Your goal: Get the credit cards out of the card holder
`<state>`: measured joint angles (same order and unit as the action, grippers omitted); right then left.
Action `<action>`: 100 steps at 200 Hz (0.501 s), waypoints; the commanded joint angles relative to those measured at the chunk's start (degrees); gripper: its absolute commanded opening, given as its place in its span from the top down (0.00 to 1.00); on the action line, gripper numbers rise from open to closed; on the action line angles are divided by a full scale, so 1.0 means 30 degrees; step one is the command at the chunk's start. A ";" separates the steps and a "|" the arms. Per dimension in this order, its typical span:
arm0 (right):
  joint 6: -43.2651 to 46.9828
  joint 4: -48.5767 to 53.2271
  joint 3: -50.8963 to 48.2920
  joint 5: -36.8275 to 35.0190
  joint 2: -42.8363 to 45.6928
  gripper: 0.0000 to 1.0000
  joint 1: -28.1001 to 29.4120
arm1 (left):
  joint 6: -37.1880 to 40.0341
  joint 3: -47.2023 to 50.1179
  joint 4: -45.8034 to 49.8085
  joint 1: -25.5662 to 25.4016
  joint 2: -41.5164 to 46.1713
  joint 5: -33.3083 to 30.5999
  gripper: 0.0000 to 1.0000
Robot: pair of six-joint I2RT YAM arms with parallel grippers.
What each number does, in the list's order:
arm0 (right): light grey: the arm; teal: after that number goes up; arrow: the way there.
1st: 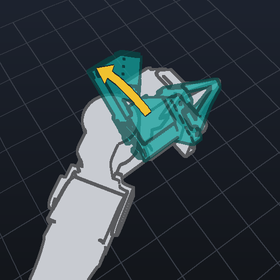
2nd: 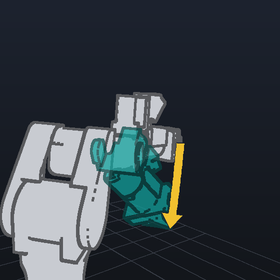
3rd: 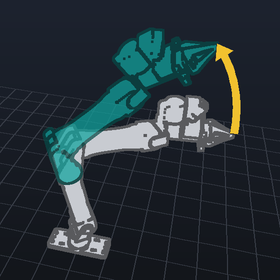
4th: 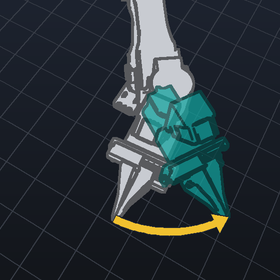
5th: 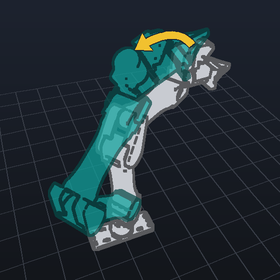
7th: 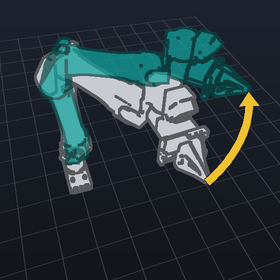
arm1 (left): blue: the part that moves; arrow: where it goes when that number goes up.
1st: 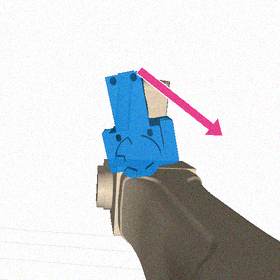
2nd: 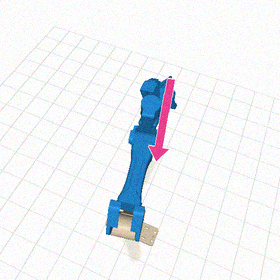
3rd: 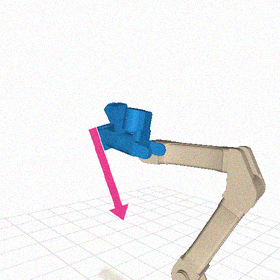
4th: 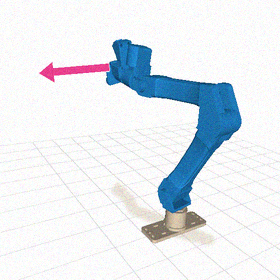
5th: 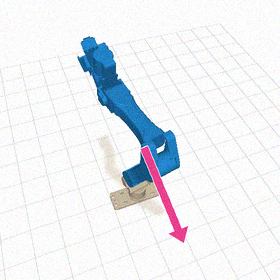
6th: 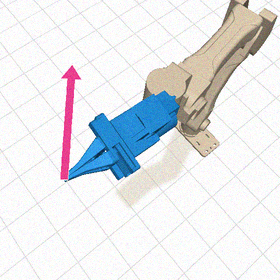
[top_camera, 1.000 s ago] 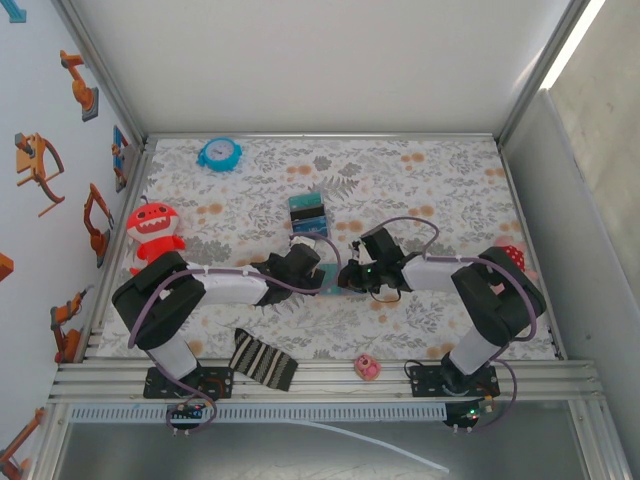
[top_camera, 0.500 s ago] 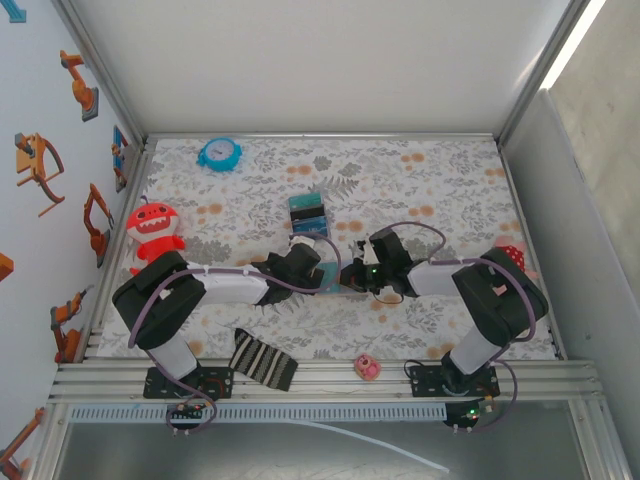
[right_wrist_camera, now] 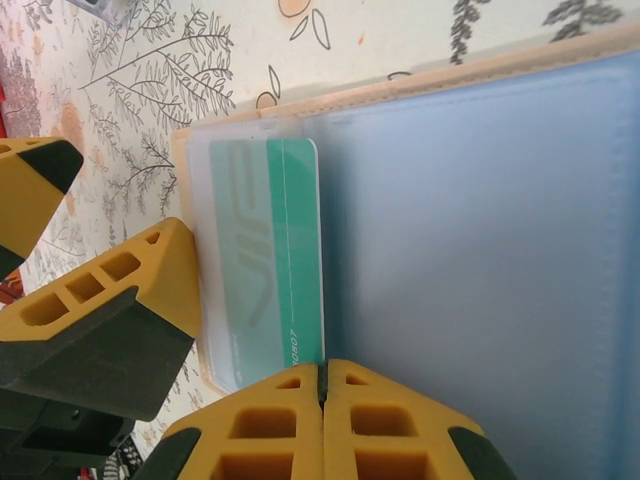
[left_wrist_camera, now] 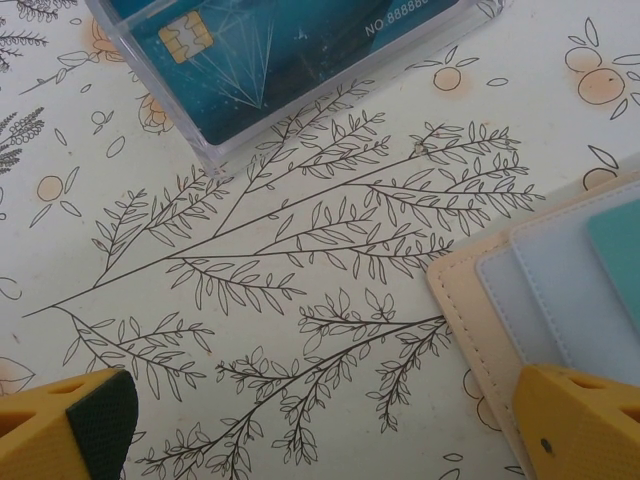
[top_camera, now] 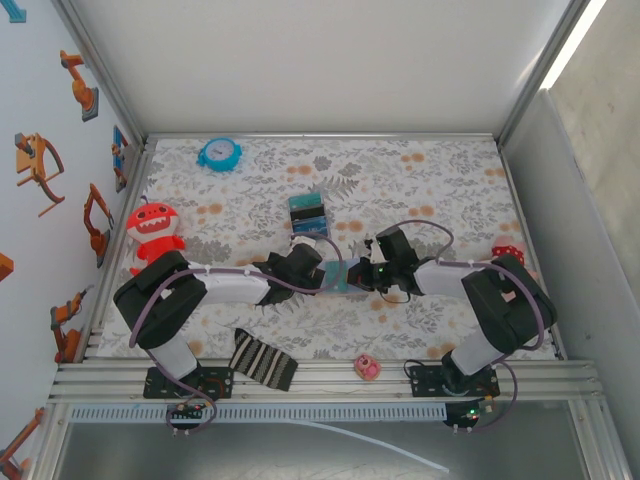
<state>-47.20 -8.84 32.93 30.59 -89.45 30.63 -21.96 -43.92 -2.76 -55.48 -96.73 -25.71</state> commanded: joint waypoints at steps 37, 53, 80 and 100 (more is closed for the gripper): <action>0.0851 0.1322 0.0184 -0.0611 0.0700 1.00 -0.0259 | 0.0779 -0.0206 0.0739 -0.0109 -0.0050 -0.0279 0.03; 0.0807 0.1221 0.0187 -0.0573 0.0695 1.00 -0.0269 | 0.1161 -0.0380 0.0636 -0.0109 0.0146 -0.0297 0.03; 0.0777 0.1303 0.0275 -0.0532 0.0739 1.00 -0.0266 | 0.1871 -0.0767 0.0472 -0.0109 0.0605 -0.0153 0.03; 0.0710 0.1292 0.0327 -0.0521 0.0769 1.00 -0.0270 | 0.2332 -0.1054 0.0174 -0.0109 0.0937 0.0265 0.03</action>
<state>-45.80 -6.24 32.95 29.93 -88.66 30.17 -18.17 -44.91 -2.42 -55.48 -96.47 -25.67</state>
